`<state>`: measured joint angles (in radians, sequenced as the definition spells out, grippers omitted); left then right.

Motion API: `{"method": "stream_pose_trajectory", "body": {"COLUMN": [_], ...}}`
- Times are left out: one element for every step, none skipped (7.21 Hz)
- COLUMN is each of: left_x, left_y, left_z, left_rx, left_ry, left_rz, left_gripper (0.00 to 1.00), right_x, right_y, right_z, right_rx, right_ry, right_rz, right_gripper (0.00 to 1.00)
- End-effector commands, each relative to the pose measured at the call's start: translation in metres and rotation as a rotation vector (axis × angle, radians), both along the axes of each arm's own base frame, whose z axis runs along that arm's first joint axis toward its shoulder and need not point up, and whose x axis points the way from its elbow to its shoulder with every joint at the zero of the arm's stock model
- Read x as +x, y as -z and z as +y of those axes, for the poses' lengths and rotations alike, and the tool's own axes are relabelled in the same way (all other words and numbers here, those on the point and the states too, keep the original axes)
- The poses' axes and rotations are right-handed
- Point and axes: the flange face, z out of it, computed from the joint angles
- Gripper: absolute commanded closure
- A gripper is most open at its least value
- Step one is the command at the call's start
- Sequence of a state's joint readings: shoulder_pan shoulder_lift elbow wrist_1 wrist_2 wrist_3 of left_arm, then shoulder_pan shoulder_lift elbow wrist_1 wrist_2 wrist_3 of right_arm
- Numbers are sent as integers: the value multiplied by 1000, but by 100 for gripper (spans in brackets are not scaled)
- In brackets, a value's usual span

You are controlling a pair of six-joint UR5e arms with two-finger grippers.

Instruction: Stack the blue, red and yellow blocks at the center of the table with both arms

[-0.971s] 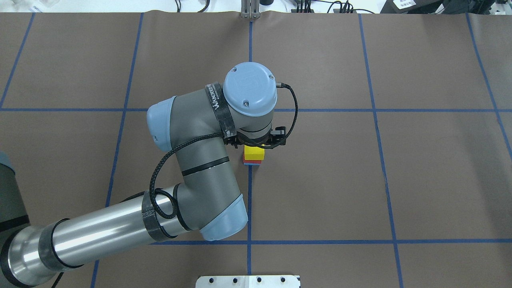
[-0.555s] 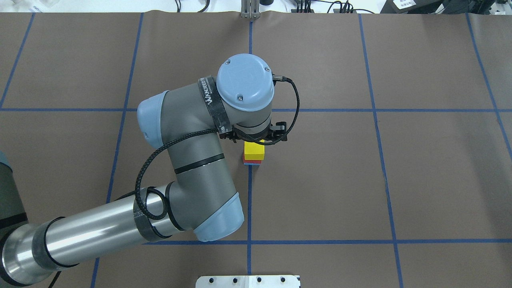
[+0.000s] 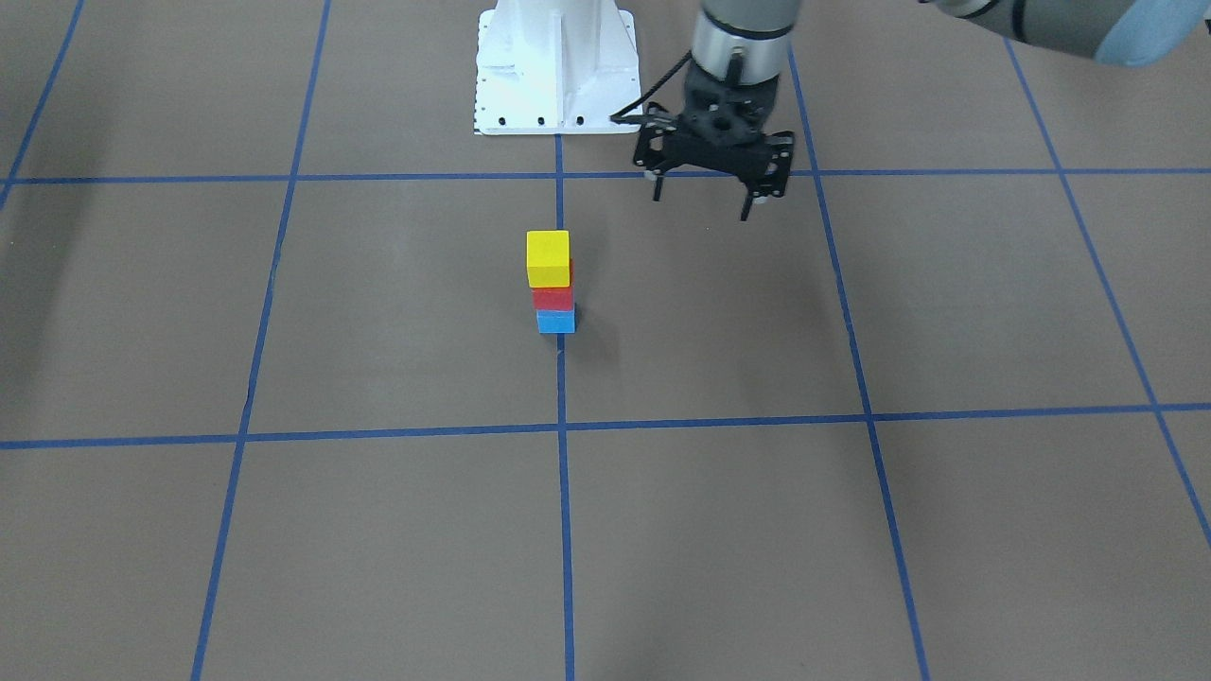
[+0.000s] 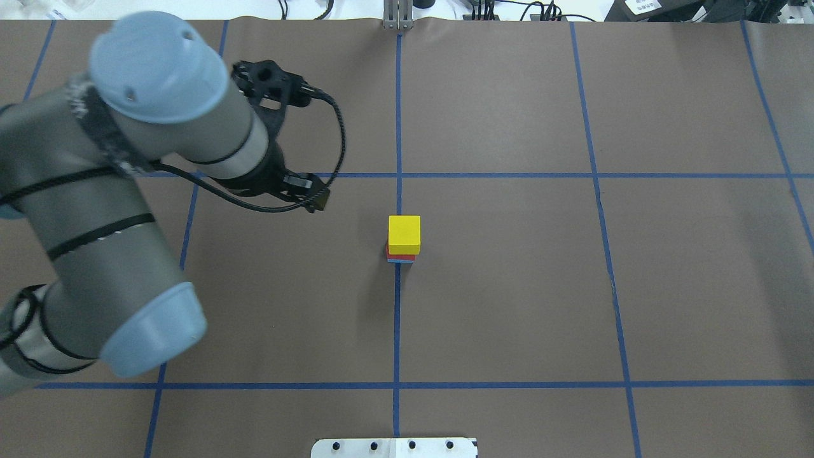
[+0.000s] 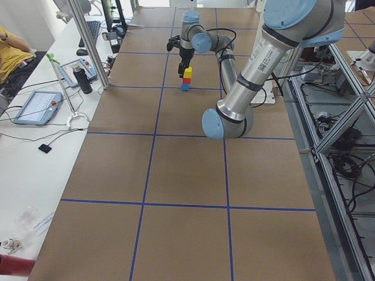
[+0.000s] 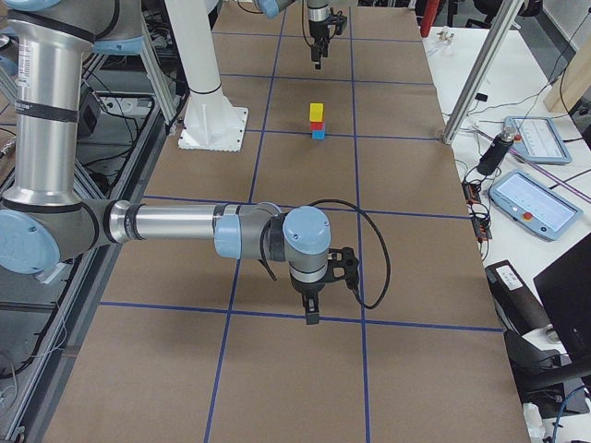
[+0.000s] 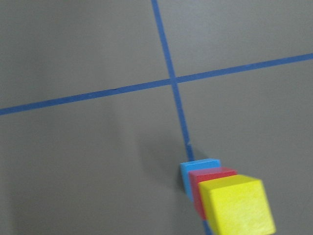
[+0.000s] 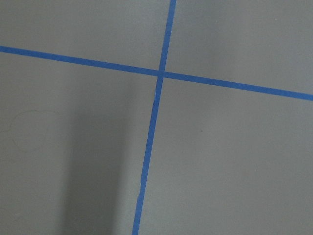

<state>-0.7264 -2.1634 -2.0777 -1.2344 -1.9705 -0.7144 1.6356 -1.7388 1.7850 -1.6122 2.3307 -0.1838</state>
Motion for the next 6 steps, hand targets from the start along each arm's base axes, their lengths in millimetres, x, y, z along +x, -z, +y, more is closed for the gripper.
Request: {"method": "stream_pose_trajectory", "body": {"left_x": [-142, -210, -267, -301, -318, -358], "left_y": [-110, -169, -220, -298, -328, -359], "left_z": [-26, -35, -31, -22, -24, -20], "left_rx": [63, 69, 60, -88, -156, -227], "left_ry": [-123, -164, -160, -133, -97, -20], "left_rz": [-61, -83, -138, -177, -189, -185], "left_gripper": [1, 1, 1, 1, 1, 1], "right_x": [4, 4, 4, 4, 4, 4], "right_y": [-8, -8, -9, -8, -9, -8], "right_z": [9, 9, 9, 10, 10, 10], "right_rx": [-18, -18, -20, -20, -20, -19], "right_ry": [-10, -10, -10, -12, -12, -13], "right_rz": [-1, -1, -1, -1, -1, -1], "right_gripper": [0, 0, 0, 0, 0, 0]}}
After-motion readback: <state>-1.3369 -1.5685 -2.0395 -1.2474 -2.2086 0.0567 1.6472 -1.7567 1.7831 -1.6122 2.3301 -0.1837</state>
